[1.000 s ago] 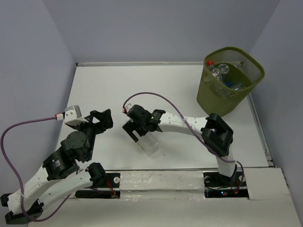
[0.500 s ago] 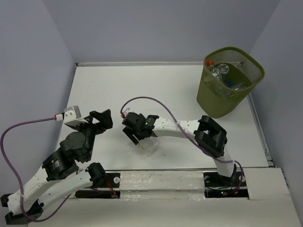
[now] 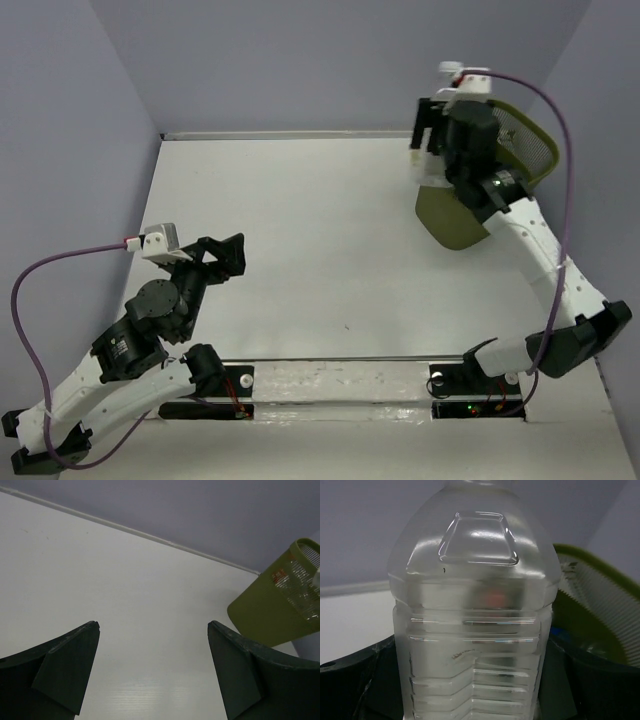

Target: Put the plastic bottles in the bin

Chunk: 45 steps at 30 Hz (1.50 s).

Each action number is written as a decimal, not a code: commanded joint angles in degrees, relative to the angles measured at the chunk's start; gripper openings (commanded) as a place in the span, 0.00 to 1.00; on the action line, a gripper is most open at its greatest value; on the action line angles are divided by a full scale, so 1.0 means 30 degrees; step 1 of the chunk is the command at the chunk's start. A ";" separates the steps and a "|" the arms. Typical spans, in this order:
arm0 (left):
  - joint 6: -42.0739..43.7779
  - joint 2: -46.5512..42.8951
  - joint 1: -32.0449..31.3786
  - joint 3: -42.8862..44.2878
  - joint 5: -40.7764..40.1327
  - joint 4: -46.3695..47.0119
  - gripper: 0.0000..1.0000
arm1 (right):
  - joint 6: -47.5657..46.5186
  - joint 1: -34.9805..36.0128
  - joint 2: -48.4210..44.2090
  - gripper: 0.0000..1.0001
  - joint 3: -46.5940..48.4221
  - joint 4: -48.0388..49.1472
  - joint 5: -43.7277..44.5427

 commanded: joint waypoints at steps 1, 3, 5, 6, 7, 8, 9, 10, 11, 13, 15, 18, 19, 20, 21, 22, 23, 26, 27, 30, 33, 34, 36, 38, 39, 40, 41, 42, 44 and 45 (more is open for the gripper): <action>0.0671 0.0238 0.0131 -0.0064 0.0573 0.1075 0.99 | -0.1357 -0.4532 -0.0952 0.59 0.0370 0.2699 0.0998; 0.0671 0.0209 0.0160 -0.0093 0.0778 0.1163 0.99 | -0.1329 -0.6124 -0.0573 0.60 0.0575 0.2994 0.0910; 0.0759 0.0180 0.0160 -0.0093 0.0925 0.1222 0.99 | -0.1358 -0.7884 -0.0164 0.62 0.0518 0.2965 0.0533; 0.0817 0.0151 0.0160 -0.0122 0.1012 0.1280 0.99 | -0.1329 -0.8266 -0.0103 0.63 0.0372 0.2965 0.0326; 0.0818 0.0150 0.0160 -0.0123 0.1100 0.1281 0.99 | -0.1154 -0.8647 -0.0074 0.64 0.0226 0.2994 0.0179; 0.0847 0.0179 0.0189 -0.0123 0.1188 0.1339 0.99 | -0.0602 -0.9202 0.0014 0.71 -0.0037 0.2994 -0.0461; 0.0847 0.0180 0.0161 -0.0123 0.1218 0.1340 0.99 | -0.0335 -0.9382 0.0102 0.75 -0.0097 0.2965 -0.0815; 0.0876 0.0180 0.0189 -0.0123 0.1305 0.1369 0.99 | -0.0100 -0.9384 0.0277 0.80 -0.0127 0.2965 -0.1051; 0.0876 0.0180 0.0190 -0.0123 0.1364 0.1369 0.99 | -0.0098 -0.9558 0.0510 0.85 -0.0040 0.2878 -0.1082; 0.0876 0.0209 0.0189 -0.0181 0.1423 0.1369 0.99 | -0.0127 -0.9559 0.1244 1.00 0.0749 0.1972 -0.0528; 0.0906 0.0267 0.0190 -0.0211 0.1423 0.1369 0.99 | 0.0018 -0.9559 0.1129 1.00 0.1043 0.1647 -0.0379; 0.0935 0.0413 0.0190 -0.0152 0.1452 0.1311 0.99 | 0.0458 -0.9559 0.0251 1.00 0.1628 0.1588 -0.1021; 0.0935 0.0472 0.0190 -0.0152 0.1481 0.1281 0.99 | 0.0633 -0.9559 0.0046 1.00 0.1863 0.1472 -0.1372; 0.0964 0.0531 0.0219 -0.0152 0.1511 0.1281 0.99 | 0.0896 -0.9559 -0.0420 1.00 0.2184 0.1355 -0.1869; 0.1051 0.0560 0.0219 -0.0152 0.1540 0.1310 0.99 | 0.1043 -0.9559 -0.0657 1.00 0.2332 0.1179 -0.2048; 0.1052 0.0560 0.0219 -0.0152 0.1540 0.1310 0.99 | 0.1277 -0.9559 -0.0949 1.00 0.2421 0.1004 -0.2455; 0.1052 0.0531 0.0219 -0.0152 0.1569 0.1339 0.99 | 0.1859 -0.9559 -0.1329 1.00 0.2334 0.0944 -0.3040; 0.1169 0.0385 0.0307 -0.0240 0.1773 0.1486 0.99 | 0.3472 -0.9559 -0.3291 0.96 0.0961 0.1759 -0.6463; 0.1198 0.0356 0.0365 -0.0298 0.1804 0.1631 0.99 | 0.3882 -0.9559 -0.4398 0.92 -0.0261 0.2257 -0.8822; 0.1228 0.0239 0.0511 -0.0328 0.2038 0.1691 0.99 | 0.5961 -0.9384 -0.6537 0.62 -0.3333 0.4393 -1.4954; 0.1316 0.0034 0.0600 -0.0328 0.2300 0.1837 0.99 | 0.8480 -0.8511 -0.8125 0.07 -0.6357 0.8343 -2.0552; 0.1316 -0.0025 0.0629 -0.0357 0.2302 0.1925 0.99 | 0.9414 -0.8186 -0.8971 0.00 -0.8137 0.9283 -2.1841; 0.1461 -0.0347 0.0688 -0.0415 0.2506 0.2071 0.99 | 1.0211 -0.6641 -0.9737 0.00 -0.9816 1.1541 -2.4155; 0.1638 -0.0755 0.0746 -0.0474 0.2885 0.2481 0.99 | 1.0418 -0.5318 -1.0909 0.00 -1.2014 1.2859 -2.4898; 0.1725 -0.0903 0.0804 -0.0532 0.3062 0.2656 0.99 | 1.0507 -0.4702 -1.1290 0.00 -1.2776 1.3302 -2.5104; 0.1871 -0.1049 0.0805 -0.0620 0.3209 0.3006 0.99 | 1.0595 -0.3797 -1.1932 0.00 -1.4089 1.3539 -2.5164; 0.1959 -0.1312 0.0834 -0.0679 0.3500 0.3184 0.99 | 1.0740 -0.3527 -1.2228 0.00 -1.4798 1.4121 -2.5194; 0.2047 -0.1431 0.0863 -0.0708 0.3590 0.3330 0.99 | 1.0945 -0.3321 -1.2522 0.13 -1.5501 1.4562 -2.5252; 0.2107 -0.1694 0.0863 -0.0826 0.3737 0.3653 0.99 | 1.1153 -0.3319 -1.3484 0.69 -1.7284 1.5005 -2.4585; 0.2136 -0.1695 0.0863 -0.0826 0.3795 0.3741 0.99 | 1.0920 -0.3319 -1.3810 0.99 -1.7701 1.4658 -2.4144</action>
